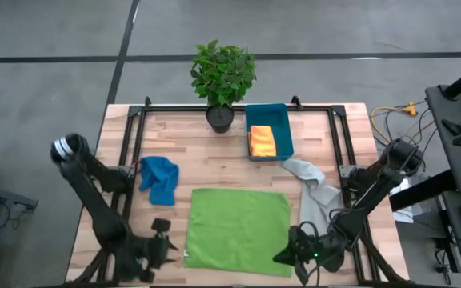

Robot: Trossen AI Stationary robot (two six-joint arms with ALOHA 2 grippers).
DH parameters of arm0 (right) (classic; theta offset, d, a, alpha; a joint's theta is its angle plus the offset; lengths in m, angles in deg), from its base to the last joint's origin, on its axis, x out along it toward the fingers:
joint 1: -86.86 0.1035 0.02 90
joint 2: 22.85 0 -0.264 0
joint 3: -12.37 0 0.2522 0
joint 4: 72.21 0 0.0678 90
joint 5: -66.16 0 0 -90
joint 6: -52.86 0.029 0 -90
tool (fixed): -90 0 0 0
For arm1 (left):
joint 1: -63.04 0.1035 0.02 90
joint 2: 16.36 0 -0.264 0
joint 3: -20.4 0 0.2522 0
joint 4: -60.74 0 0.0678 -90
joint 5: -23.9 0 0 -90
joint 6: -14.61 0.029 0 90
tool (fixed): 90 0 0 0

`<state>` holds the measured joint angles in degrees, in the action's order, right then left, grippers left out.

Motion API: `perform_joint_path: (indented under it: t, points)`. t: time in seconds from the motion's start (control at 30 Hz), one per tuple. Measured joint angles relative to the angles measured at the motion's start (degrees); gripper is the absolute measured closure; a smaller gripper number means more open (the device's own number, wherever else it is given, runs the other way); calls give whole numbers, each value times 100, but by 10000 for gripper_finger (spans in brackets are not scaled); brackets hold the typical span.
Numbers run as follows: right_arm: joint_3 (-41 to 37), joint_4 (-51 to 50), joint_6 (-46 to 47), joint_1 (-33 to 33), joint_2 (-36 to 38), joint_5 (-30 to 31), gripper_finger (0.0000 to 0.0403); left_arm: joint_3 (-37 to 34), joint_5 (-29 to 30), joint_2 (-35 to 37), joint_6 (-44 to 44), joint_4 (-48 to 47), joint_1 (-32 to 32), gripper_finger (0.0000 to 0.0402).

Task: Fold microfiber towels
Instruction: Fold the green microfiber towel

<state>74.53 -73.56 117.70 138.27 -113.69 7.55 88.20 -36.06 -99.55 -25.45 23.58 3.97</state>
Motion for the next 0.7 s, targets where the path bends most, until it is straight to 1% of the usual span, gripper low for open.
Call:
perform_joint_path:
  t: [0.1, 0.23, 0.3, 0.43, 0.6, 0.7]
  points:
    - [0, -2, 74, -3, -7, 23, 392, 487, -128, -818, 229, -144, -2, 269]
    - [0, -13, 72, -3, 31, 31, 392, 888, -157, -1530, 325, -464, 65, 269]
    - [0, 2, 159, -3, 79, 34, 392, 951, -332, -1715, 333, -457, 112, 269]
    - [0, 11, 216, -3, 166, 31, 392, 904, -897, -1935, 342, -407, 198, 269]
    - [0, 9, 127, 8, 269, 29, 392, 864, -993, -2112, 355, -385, 287, 269]
    - [0, 4, 115, 16, 305, 23, 392, 869, -1098, -2206, 679, -235, 356, 269]
